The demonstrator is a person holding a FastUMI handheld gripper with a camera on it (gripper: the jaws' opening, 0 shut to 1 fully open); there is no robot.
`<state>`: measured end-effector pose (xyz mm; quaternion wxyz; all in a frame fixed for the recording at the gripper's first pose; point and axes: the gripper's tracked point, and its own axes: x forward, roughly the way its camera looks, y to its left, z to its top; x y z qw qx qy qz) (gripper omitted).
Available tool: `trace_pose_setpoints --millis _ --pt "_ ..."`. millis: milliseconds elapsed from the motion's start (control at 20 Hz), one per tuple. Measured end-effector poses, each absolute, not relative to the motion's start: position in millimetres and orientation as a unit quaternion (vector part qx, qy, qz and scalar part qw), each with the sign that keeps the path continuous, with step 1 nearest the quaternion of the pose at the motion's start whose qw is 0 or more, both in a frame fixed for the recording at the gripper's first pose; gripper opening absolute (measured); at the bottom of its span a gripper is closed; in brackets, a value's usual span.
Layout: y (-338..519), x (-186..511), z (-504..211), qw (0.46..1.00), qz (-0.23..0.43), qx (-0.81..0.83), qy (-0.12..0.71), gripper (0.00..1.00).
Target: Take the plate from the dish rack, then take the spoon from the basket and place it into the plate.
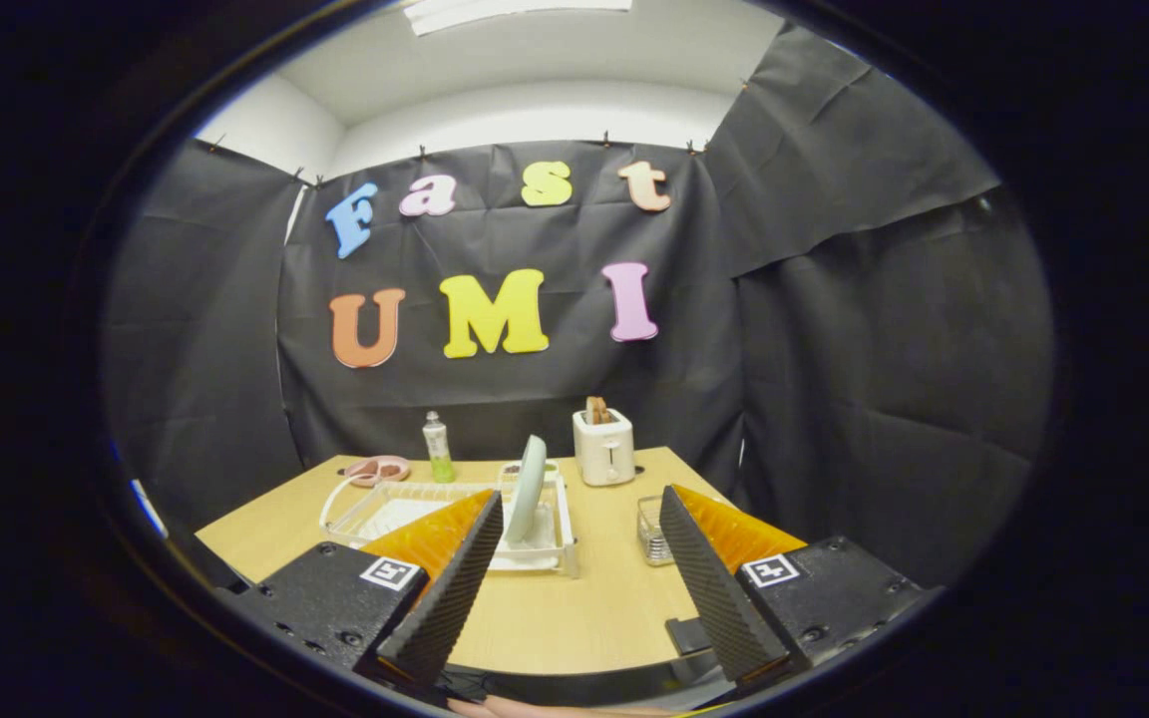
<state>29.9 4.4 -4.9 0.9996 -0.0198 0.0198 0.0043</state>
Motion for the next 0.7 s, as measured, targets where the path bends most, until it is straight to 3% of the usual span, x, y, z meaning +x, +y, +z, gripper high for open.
trace_pose_setpoints --millis 700 --pt "52 229 29 0.979 0.011 -0.104 0.174 1.0"
